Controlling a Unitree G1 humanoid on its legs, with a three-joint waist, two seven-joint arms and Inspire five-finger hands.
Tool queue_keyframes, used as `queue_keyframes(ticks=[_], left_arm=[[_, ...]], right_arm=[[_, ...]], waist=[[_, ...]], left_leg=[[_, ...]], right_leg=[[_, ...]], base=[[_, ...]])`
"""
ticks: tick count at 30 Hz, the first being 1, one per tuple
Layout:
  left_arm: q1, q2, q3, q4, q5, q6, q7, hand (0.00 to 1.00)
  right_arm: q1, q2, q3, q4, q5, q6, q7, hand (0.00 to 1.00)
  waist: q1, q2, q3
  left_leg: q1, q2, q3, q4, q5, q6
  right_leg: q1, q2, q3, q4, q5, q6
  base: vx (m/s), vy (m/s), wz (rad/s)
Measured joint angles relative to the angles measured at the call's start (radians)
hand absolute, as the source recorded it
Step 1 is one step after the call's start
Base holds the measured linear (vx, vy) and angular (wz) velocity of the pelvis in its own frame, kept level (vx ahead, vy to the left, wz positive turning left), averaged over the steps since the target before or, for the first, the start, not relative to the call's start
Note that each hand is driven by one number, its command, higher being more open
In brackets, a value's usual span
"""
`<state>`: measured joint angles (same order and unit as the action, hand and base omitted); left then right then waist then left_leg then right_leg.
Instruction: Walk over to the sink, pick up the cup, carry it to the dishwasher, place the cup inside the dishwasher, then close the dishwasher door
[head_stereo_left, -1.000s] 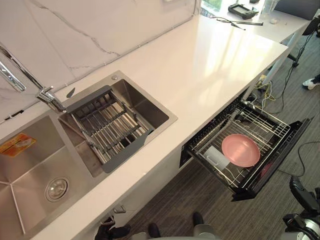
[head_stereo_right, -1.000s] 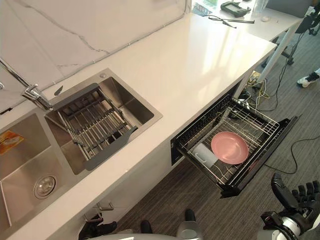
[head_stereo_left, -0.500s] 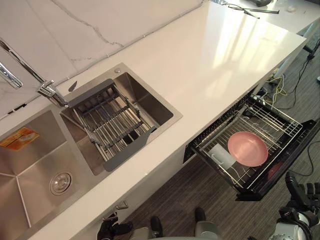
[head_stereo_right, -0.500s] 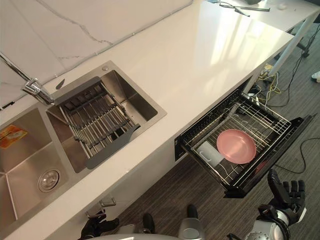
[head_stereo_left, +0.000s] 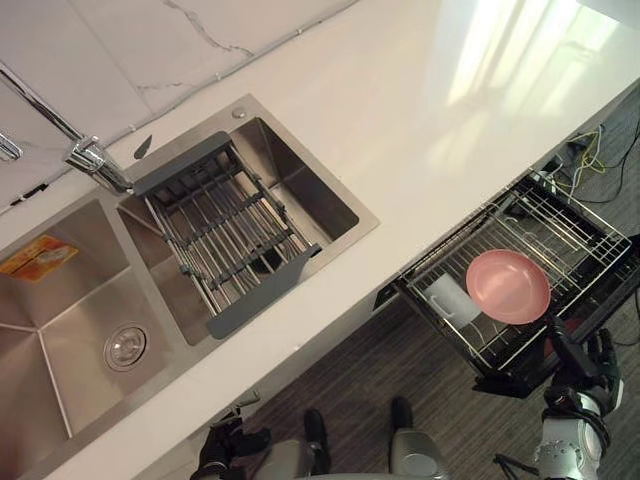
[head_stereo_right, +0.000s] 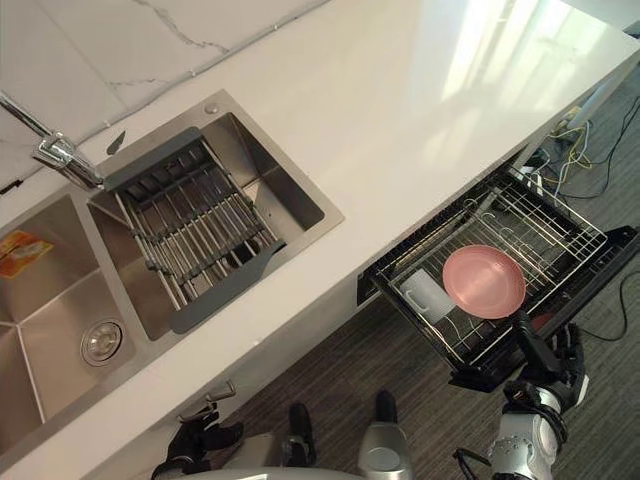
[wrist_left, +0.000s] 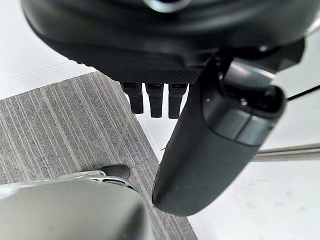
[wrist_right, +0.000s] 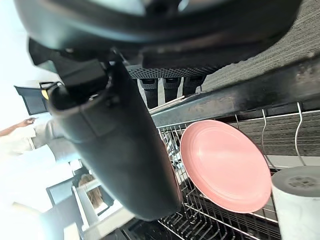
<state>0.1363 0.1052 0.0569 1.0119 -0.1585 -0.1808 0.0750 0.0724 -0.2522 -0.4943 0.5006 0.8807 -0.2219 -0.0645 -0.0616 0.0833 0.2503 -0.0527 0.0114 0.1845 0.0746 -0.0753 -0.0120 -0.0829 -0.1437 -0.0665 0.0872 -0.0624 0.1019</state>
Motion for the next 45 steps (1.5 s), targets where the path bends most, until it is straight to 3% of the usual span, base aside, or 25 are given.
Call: queue_keyframes(ticks=[15, 24, 31, 41, 45], left_arm=[[-0.014, 0.016, -0.027, 0.002, 0.023, -0.001, -0.014, 0.90], [-0.032, 0.018, -0.028, 0.002, 0.041, -0.002, -0.019, 0.90], [-0.042, 0.026, -0.048, -0.002, 0.041, -0.013, -0.022, 0.90], [-0.048, 0.032, -0.063, -0.006, 0.041, -0.018, -0.021, 0.90], [-0.052, 0.032, -0.064, -0.022, 0.044, -0.012, -0.021, 0.90]], right_arm=[[-0.048, -0.040, 0.261, -0.062, -0.008, 0.004, 0.032, 0.90], [-0.151, -0.036, 0.330, -0.042, -0.023, 0.008, 0.046, 0.90], [-0.325, -0.054, 0.351, 0.104, -0.063, 0.013, 0.047, 0.90], [-0.375, -0.100, 0.459, 0.162, -0.159, 0.052, 0.075, 0.90], [-0.326, -0.102, 0.480, 0.129, -0.190, 0.063, 0.104, 0.90]], waist=[[-0.004, 0.001, 0.012], [0.018, 0.002, 0.038], [0.022, 0.002, 0.062], [0.026, 0.001, 0.069], [0.039, 0.001, 0.069]], left_leg=[[-0.039, -0.007, -0.121, -0.037, 0.066, -0.006], [-0.054, -0.012, -0.164, -0.046, 0.085, -0.007], [-0.072, -0.020, -0.178, -0.044, 0.101, -0.001], [-0.078, -0.021, -0.197, -0.076, 0.140, -0.001], [-0.072, -0.020, -0.203, -0.083, 0.143, -0.001]], right_leg=[[0.015, -0.002, -0.119, -0.022, 0.009, -0.004], [0.029, -0.003, -0.160, -0.041, 0.020, -0.006], [0.029, -0.007, -0.174, -0.061, 0.041, -0.006], [0.013, -0.005, -0.181, -0.064, 0.061, -0.012], [0.020, -0.003, -0.187, -0.069, 0.061, -0.012]], base=[[-0.04, -0.020, 0.23], [-0.03, -0.008, 0.16], [-0.05, 0.009, 0.07], [-0.07, -0.001, 0.03], [-0.02, -0.007, 0.04]])
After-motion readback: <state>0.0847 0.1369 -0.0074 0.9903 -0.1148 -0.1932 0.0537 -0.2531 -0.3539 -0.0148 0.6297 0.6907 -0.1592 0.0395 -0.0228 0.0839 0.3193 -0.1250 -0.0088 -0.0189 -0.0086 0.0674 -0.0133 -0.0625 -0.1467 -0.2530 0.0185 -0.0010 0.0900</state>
